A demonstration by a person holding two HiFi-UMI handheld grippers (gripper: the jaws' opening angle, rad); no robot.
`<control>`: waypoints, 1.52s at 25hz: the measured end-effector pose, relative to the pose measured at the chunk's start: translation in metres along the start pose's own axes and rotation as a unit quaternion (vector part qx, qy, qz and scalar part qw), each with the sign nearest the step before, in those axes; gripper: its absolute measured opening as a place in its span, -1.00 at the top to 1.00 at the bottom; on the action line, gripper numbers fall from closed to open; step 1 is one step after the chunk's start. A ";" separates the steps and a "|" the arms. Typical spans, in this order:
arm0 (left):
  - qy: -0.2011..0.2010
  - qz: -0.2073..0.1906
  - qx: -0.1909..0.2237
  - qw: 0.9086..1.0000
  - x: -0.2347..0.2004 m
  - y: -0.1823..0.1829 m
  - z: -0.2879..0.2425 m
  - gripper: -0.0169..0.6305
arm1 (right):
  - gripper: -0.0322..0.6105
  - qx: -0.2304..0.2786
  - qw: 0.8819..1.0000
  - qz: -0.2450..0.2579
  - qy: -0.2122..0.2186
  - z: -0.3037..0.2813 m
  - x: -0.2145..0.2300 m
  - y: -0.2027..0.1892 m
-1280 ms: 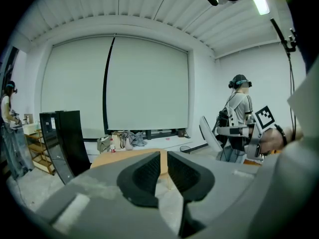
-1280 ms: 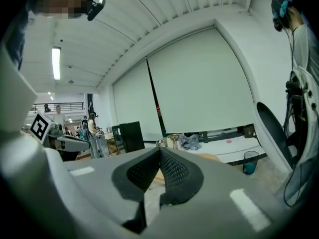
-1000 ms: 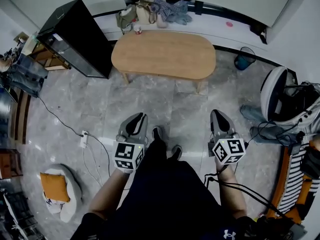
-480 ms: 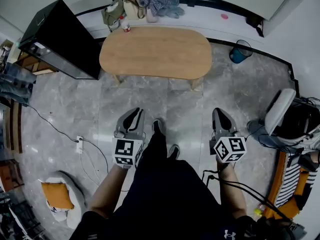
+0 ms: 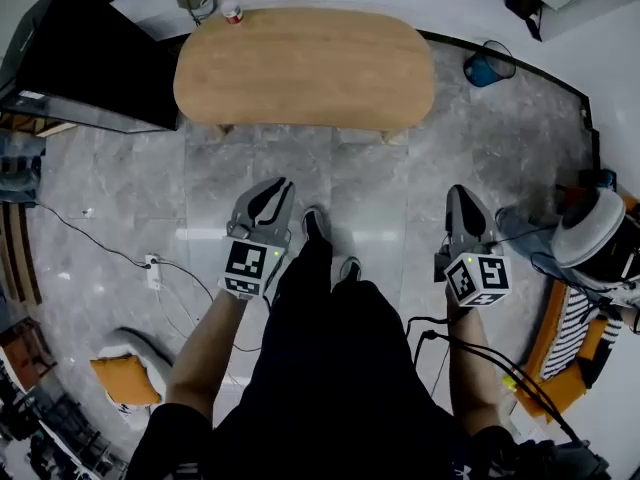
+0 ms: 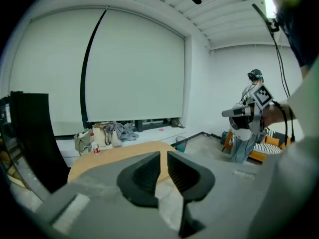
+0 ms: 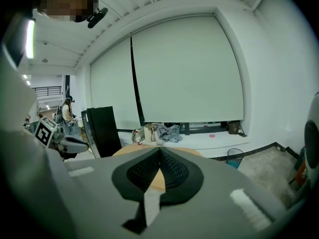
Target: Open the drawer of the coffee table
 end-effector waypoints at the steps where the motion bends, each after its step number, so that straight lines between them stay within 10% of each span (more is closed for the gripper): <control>1: -0.009 -0.005 -0.009 1.000 -0.005 -0.006 -0.010 0.80 | 0.89 -0.003 1.000 0.008 -0.006 -0.008 0.002 0.000; 15: -0.037 -0.005 -0.048 0.998 -0.005 -0.070 -0.127 0.79 | 0.89 -0.038 0.999 0.022 0.014 -0.117 0.066 -0.078; 38: -0.104 0.143 -0.082 0.981 -0.036 -0.265 -0.309 0.51 | 0.88 -0.063 0.996 0.027 0.057 -0.292 0.127 -0.261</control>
Point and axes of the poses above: the fingertips, and each gripper's own axes: z backward along the fingers, x to its right, y out of its top, the point moved 1 cm from there along z, backward along the fingers, and after that the axes turned 11 degrees about -x, right-handed, at the moved point
